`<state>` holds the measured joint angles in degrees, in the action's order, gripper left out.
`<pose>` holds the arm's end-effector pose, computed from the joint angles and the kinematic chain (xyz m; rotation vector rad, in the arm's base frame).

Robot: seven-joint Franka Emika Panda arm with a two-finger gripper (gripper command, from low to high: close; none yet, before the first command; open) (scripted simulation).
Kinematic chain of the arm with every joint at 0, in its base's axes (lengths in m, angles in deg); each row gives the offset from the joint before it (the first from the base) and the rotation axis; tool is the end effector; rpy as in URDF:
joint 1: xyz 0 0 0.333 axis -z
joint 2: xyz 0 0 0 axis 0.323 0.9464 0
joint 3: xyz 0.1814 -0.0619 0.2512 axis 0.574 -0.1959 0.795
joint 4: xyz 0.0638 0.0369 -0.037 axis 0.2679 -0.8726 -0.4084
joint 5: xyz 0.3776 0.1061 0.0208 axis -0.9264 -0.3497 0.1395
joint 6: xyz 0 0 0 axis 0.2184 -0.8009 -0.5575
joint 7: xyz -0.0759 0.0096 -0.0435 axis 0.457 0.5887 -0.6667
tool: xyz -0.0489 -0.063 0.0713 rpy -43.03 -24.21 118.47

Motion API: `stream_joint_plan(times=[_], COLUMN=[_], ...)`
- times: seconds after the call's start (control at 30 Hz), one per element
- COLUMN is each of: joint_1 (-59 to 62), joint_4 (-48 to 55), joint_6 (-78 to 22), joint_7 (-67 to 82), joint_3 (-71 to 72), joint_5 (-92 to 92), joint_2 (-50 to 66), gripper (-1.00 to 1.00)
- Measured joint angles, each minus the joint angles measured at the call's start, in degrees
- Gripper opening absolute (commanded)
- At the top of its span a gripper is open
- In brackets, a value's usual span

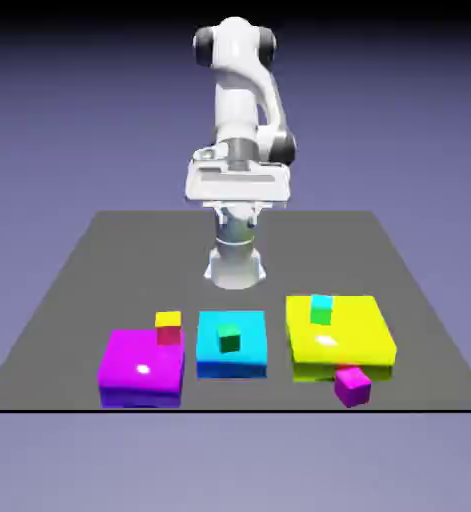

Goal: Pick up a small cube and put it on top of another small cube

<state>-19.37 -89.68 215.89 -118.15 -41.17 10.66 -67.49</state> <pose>0.4005 0.0128 0.4529 -2.5283 0.9385 -0.9968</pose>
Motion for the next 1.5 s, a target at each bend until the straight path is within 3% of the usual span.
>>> stream_joint_plan(times=[1.07, 1.2, 1.23, 1.5], joint_1=[4.33, 3.08, 2.47, 0.66], joint_4=[51.9, 51.74, 51.28, 51.97], joint_6=[-49.75, -45.63, -43.34, -53.73], joint_7=[-19.81, -21.59, -22.28, -19.79], joint_3=[30.78, 29.0, 27.93, 27.52], joint_5=[19.99, 22.86, 24.05, 12.48], joint_2=[66.45, 71.66, 73.6, 62.92], gripper=[0.0, 0.0, -1.0, -1.0])
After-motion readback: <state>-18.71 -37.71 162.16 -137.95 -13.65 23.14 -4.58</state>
